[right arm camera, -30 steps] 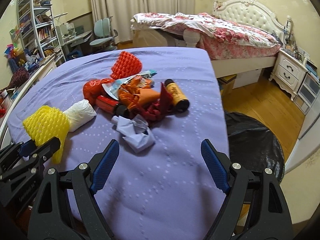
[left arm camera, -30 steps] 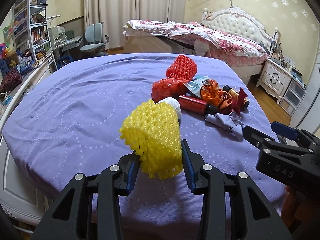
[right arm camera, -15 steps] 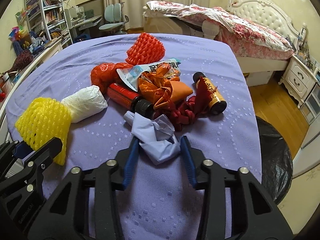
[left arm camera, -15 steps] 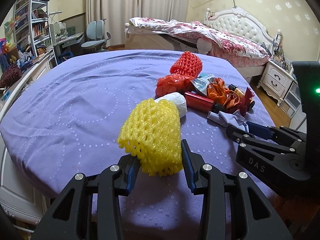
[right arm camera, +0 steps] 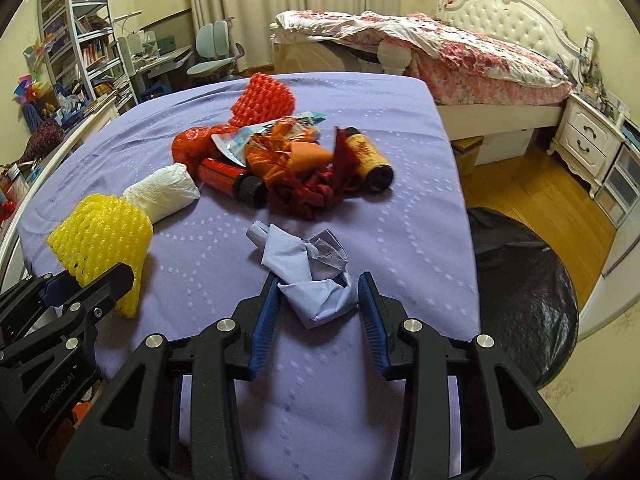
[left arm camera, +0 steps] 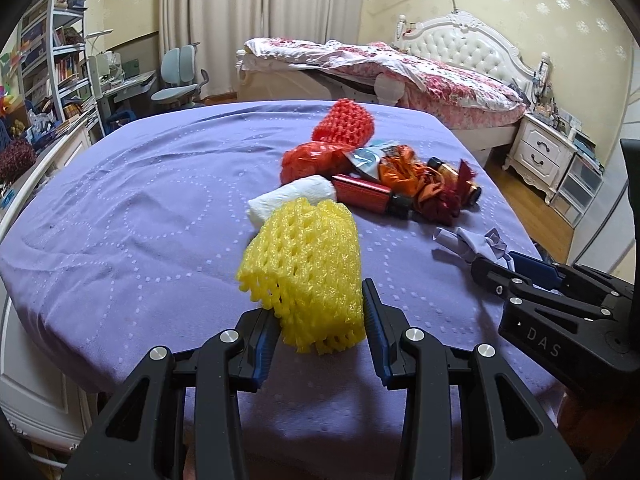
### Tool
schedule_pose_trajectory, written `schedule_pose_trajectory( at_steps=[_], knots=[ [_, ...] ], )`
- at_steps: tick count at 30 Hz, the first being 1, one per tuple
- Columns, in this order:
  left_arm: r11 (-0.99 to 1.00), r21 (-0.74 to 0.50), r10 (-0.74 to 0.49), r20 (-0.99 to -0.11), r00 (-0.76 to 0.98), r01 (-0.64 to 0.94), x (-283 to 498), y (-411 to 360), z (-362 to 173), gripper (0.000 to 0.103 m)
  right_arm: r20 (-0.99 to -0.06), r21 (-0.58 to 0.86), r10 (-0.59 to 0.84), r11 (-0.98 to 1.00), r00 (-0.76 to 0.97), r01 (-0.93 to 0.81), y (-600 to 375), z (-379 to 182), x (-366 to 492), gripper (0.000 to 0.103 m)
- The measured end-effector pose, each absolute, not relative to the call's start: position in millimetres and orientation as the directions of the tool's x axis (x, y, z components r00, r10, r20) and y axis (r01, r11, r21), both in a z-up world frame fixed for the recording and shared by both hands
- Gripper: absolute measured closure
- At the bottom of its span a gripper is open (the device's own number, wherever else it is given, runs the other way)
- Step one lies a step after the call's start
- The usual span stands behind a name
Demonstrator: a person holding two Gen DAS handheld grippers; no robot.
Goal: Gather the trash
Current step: 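Carry the yellow foam net and blue paper over the bin and release both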
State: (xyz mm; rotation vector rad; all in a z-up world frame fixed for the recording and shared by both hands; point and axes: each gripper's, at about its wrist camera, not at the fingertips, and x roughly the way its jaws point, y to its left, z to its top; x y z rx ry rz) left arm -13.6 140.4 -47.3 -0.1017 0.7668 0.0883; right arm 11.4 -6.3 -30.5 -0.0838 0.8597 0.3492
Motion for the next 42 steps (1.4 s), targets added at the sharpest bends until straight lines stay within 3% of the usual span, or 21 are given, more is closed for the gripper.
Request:
schedule_pose_trajectory(
  at_steps=[23,42],
  knots=[
    [0.99,-0.048,-0.131,-0.656,0.743,0.132,28.6,17.8,-30.1,0.063,-0.709,0.054,0.027,0.998,0.704,0.017,-155.4,-24.8,15.1,0.064],
    [0.975,0.0,-0.162,-0.688,0.707,0.223,71.0,-54.9,-44.8,0.063,-0.733,0.073,-0.028,0.99,0.679,0.119,-205.6,-48.0,36.2,0.064]
  ],
)
